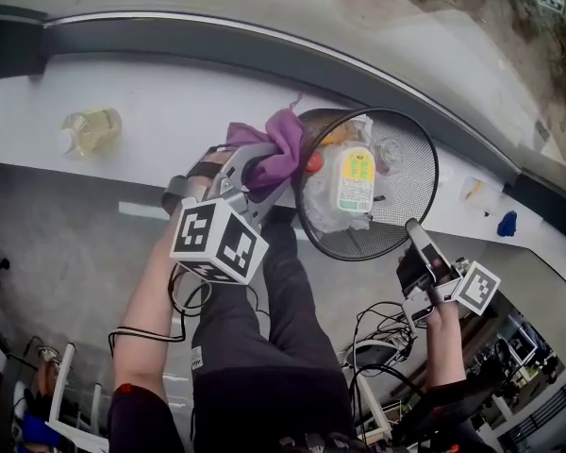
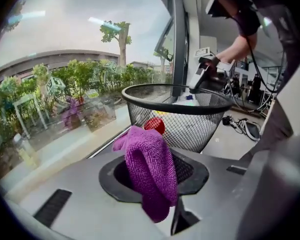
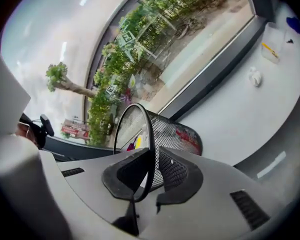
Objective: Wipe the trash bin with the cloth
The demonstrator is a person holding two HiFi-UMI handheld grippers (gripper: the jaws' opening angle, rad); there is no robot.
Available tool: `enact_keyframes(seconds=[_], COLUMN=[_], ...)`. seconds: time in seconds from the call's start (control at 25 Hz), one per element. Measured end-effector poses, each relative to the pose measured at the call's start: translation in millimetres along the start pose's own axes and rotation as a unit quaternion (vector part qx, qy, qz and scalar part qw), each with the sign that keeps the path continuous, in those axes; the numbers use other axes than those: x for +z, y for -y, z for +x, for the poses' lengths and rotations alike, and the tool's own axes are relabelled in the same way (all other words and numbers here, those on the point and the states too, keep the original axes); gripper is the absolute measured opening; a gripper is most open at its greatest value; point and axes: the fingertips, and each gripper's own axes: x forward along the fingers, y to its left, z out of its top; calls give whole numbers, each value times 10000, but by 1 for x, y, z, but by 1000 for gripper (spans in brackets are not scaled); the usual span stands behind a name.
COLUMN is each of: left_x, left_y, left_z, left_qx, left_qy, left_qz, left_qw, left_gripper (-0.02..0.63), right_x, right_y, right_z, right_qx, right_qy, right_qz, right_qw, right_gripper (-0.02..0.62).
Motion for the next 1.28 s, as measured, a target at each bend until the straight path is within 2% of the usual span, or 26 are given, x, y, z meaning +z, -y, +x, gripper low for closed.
enact_keyframes(seconds=[0.08, 0.24, 0.32, 0.44, 0.64, 0.8, 0.92, 1.08, 1.28], left_x=[-1, 0, 1, -1, -9, -19, -17, -5, 5], left_y=[6, 10, 13, 25, 60, 77, 77, 67, 56], left_z=[-1, -12, -16, -23, -22, -18, -18, -12, -8], left_qx=[51, 198, 266, 200, -14, -60, 9, 86, 108], left_qy=[-71, -30, -80, -263, -449, -558, -508, -428, -456], left_qz=[-5, -395, -454, -410, -529, -749, -787, -683, -512], left_qw=[10000, 9990, 9986, 9986, 9976, 9956, 9956, 9967, 9976], left_gripper=[123, 123, 121, 121, 121, 121, 121, 121, 121], right_x=[-10, -46, -63, -73, -65, -58, -48, -25, 1], right_y=[1, 0, -1, -3, -6, -8, -8, -2, 2], right_z=[-5, -5, -5, -6, -6, -9, -12, -15, -19], right_qx=[69, 299, 417, 447, 212, 13, -44, -277, -305], right_qy=[3, -255, -246, -147, -152, -233, -396, -640, -870], right_qz=[319, 789, 1026, 1019, 90, -670, -1172, -1989, -2415], right_qw=[9995, 9961, 9935, 9937, 9996, 9975, 9923, 9775, 9660], right_gripper=[53, 52, 52, 54, 60, 67, 84, 97, 98])
